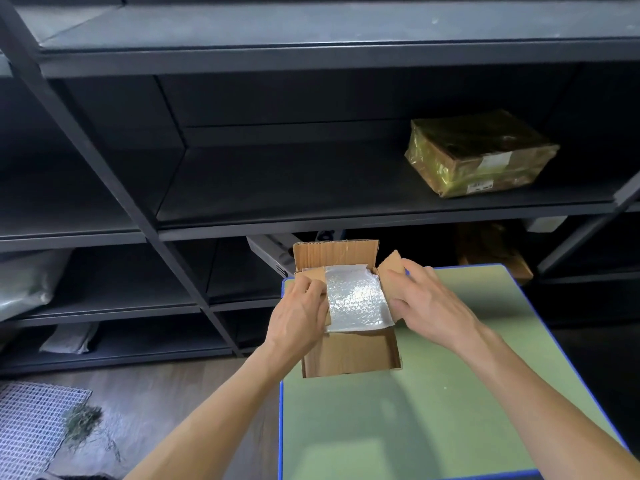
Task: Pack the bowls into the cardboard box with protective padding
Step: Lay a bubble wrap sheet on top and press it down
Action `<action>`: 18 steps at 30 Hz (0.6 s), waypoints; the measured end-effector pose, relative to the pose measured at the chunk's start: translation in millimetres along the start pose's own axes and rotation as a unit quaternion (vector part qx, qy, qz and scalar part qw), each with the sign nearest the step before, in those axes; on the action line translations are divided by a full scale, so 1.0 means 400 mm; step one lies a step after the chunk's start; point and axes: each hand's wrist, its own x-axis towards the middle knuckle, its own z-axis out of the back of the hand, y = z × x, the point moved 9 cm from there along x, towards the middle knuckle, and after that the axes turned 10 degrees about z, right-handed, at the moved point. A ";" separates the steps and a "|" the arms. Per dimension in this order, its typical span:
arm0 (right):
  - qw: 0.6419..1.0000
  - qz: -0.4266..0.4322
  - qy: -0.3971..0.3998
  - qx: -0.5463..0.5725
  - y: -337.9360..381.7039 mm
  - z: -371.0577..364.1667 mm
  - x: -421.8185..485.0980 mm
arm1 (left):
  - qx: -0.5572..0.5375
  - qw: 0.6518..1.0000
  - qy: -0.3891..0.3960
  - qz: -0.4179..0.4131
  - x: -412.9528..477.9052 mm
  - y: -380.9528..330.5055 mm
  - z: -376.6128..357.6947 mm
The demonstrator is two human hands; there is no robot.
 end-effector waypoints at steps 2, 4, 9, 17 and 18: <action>1.000 0.018 -0.017 0.009 0.029 -0.006 0.018 | 0.002 1.000 0.007 -0.005 -0.002 -0.005 -0.007; 0.999 0.043 -0.016 0.022 0.066 -0.027 0.032 | 0.003 1.000 0.013 -0.009 -0.004 -0.010 -0.014; 0.997 0.067 0.022 0.039 0.118 -0.121 0.045 | 0.010 0.999 0.021 -0.023 -0.004 -0.018 -0.037; 0.992 0.068 0.073 0.080 0.071 -0.141 0.045 | 0.068 0.995 0.056 -0.044 0.003 -0.034 -0.067; 0.991 0.068 0.094 0.072 0.061 -0.141 0.040 | 0.079 0.994 0.059 -0.045 0.002 -0.035 -0.071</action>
